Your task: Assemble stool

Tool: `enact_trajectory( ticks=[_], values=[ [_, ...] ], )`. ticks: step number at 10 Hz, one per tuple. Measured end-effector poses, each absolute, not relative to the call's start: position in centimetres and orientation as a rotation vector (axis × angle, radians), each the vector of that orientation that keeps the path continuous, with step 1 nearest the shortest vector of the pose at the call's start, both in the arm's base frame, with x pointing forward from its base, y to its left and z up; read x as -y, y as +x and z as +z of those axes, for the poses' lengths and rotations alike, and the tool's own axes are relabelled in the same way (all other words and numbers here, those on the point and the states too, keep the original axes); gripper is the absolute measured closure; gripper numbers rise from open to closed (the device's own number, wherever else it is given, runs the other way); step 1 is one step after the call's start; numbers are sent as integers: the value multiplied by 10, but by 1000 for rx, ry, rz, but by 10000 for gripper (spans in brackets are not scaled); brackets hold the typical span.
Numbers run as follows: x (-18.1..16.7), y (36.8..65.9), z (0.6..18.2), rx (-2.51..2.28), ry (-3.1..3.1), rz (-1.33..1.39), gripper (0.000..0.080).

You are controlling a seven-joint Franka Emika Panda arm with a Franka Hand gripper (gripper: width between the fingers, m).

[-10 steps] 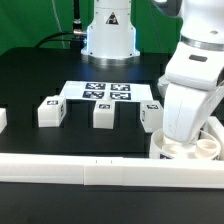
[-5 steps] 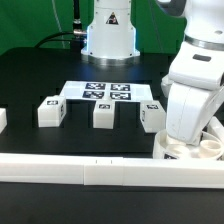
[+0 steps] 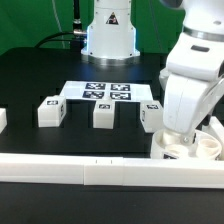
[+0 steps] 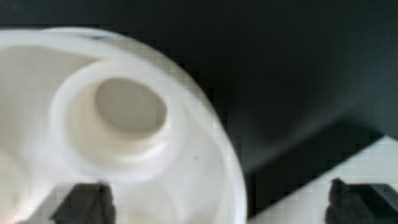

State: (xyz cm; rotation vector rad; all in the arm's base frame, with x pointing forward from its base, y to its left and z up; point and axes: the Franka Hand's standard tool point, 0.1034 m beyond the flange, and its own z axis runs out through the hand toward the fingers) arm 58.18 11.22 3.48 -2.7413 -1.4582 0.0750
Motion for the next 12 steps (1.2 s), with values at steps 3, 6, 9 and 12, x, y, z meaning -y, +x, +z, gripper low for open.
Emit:
enact_trajectory(
  ticks=[3,6,9,12],
  values=[
    [-103,577,62,1440,-2770,46,153],
    [-61,558,64,1411,-2801,34,151],
    [-43,538,58,1361,-2818,57,151],
    [-43,538,57,1319,-2837,59,151]
  ],
)
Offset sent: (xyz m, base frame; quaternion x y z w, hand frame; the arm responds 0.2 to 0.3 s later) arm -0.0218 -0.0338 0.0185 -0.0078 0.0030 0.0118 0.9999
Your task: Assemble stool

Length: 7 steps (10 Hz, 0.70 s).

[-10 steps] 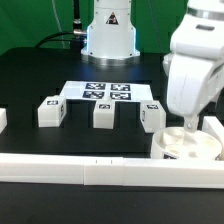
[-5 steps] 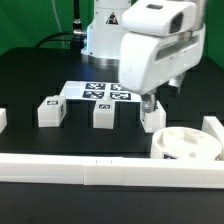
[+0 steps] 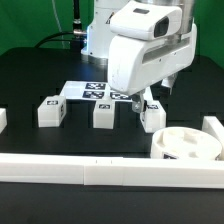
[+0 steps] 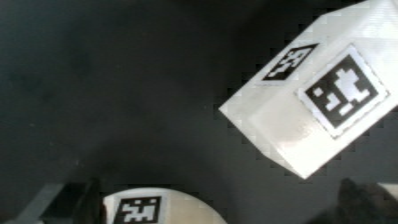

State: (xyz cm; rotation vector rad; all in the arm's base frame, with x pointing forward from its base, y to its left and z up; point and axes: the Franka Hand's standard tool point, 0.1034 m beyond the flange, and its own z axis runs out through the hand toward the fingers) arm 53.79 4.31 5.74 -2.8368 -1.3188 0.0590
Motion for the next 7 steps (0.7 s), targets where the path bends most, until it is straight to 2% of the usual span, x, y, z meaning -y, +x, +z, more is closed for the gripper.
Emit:
enact_trajectory(
  ticks=[7],
  values=[
    [-44,535,47,425,-3078,19,151]
  ],
)
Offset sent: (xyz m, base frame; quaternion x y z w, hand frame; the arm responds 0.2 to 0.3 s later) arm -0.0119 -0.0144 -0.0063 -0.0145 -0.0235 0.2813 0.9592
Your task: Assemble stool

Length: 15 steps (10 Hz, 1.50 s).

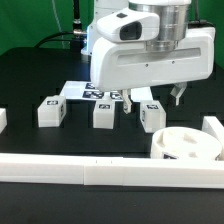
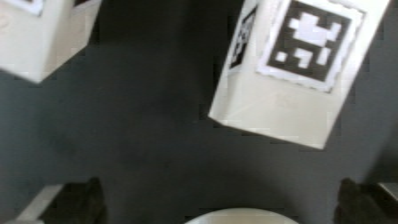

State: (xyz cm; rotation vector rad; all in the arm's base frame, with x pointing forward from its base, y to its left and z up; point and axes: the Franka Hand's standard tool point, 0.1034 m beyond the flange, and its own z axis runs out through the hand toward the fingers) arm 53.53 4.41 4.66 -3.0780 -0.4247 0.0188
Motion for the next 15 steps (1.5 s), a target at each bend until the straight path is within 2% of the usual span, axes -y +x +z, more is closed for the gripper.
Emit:
enact_trajectory(
  ticks=[5,8,13,15],
  values=[
    [-49,533,41,-246,-3065,50,151],
    [-50,531,41,-241,-3066,104,151],
    [-56,516,39,-203,-2987,718,151],
    [-59,522,37,-102,-2885,870,151]
  ],
)
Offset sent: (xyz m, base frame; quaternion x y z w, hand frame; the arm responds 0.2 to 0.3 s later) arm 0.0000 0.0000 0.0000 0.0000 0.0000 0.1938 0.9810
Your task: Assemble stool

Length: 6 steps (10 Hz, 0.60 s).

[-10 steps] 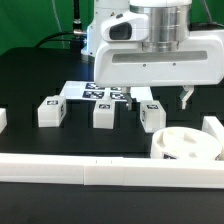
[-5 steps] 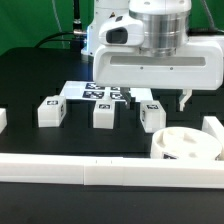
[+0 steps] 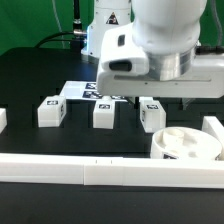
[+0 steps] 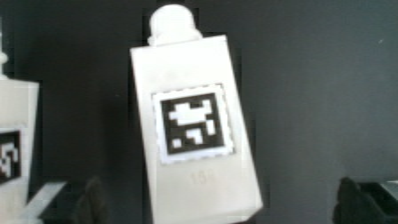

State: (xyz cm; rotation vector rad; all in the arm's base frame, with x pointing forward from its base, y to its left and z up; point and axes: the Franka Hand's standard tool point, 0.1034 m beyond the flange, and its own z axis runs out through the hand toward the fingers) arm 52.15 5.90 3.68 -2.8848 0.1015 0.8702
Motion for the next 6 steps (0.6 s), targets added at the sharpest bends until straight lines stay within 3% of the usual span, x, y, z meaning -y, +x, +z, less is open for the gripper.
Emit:
enact_trajectory(
  ticks=[6],
  values=[
    [-60,502,27,-37,-2633,1466,151]
  ],
)
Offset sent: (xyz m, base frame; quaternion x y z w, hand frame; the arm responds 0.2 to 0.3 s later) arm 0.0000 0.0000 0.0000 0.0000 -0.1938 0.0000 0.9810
